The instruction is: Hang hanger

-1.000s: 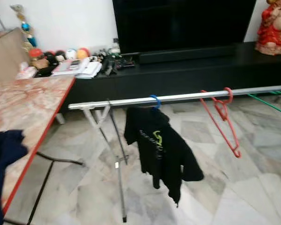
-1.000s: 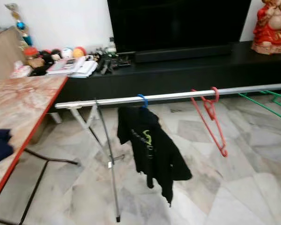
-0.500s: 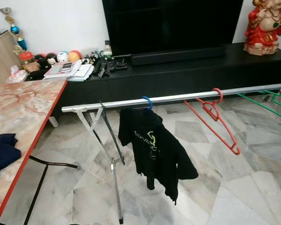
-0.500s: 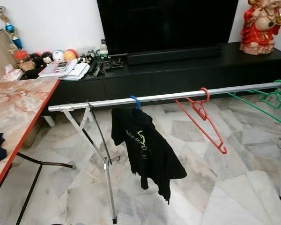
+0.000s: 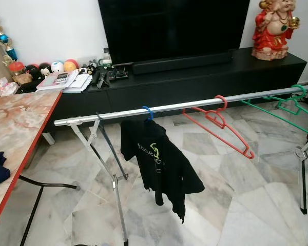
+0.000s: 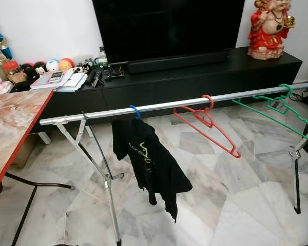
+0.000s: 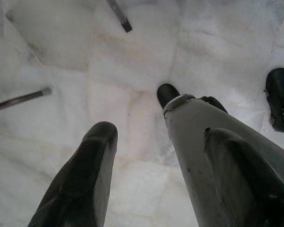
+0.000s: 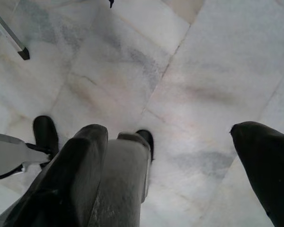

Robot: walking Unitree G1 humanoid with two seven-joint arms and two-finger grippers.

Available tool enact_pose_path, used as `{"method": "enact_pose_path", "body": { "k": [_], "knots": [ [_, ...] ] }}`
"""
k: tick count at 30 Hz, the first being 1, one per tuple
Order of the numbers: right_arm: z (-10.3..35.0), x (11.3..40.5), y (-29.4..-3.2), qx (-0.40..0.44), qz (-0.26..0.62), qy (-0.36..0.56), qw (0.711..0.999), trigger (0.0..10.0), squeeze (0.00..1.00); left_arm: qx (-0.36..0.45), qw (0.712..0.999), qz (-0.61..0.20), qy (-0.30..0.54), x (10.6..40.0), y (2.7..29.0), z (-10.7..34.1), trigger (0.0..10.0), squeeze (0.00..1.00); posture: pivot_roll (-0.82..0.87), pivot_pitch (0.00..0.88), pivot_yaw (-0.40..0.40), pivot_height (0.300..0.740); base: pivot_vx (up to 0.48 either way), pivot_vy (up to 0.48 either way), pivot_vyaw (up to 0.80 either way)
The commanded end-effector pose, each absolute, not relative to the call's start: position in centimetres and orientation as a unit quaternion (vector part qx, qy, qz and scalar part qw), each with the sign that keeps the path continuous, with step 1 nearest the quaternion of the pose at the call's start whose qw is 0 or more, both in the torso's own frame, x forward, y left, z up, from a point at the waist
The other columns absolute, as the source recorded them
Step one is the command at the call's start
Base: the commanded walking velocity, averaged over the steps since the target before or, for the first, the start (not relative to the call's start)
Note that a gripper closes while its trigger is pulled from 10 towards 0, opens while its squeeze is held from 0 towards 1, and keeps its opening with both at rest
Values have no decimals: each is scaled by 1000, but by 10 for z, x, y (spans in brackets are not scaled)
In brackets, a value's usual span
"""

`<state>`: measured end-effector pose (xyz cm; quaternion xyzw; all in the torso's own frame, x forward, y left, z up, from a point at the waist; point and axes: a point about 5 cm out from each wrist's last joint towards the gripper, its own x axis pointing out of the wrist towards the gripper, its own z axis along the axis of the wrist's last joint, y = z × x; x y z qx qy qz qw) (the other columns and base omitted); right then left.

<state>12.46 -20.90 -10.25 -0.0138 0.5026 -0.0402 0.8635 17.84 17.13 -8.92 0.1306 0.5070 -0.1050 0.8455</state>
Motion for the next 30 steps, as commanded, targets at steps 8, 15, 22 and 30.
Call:
{"method": "enact_pose_path", "body": {
  "k": [8, 15, 22, 30],
  "knots": [
    [-103, 124, -204, -7, -38, 503, 863, 10000, 0, 133, 838, -102, 520, 172, 177, -92, 10000, 0, -58, 19, 77, 740, 0, -262, 0],
    [-104, 124, -204, -8, -37, 504, 863, 10000, 0, 132, 838, -100, 520, 172, 177, -92, 10000, 0, -54, 21, 74, 740, 0, -261, 0],
    [-104, 124, -203, -7, -37, 504, 863, 10000, 0, 132, 838, -97, 520, 172, 177, -92, 10000, 0, -53, 21, 75, 740, 0, -36, 0],
    [-104, 124, -204, -6, -40, 504, 863, 10000, 0, 127, 840, -94, 519, 172, 177, -92, 10000, 0, -56, 17, 73, 740, 0, 0, 0]
  ]
}}
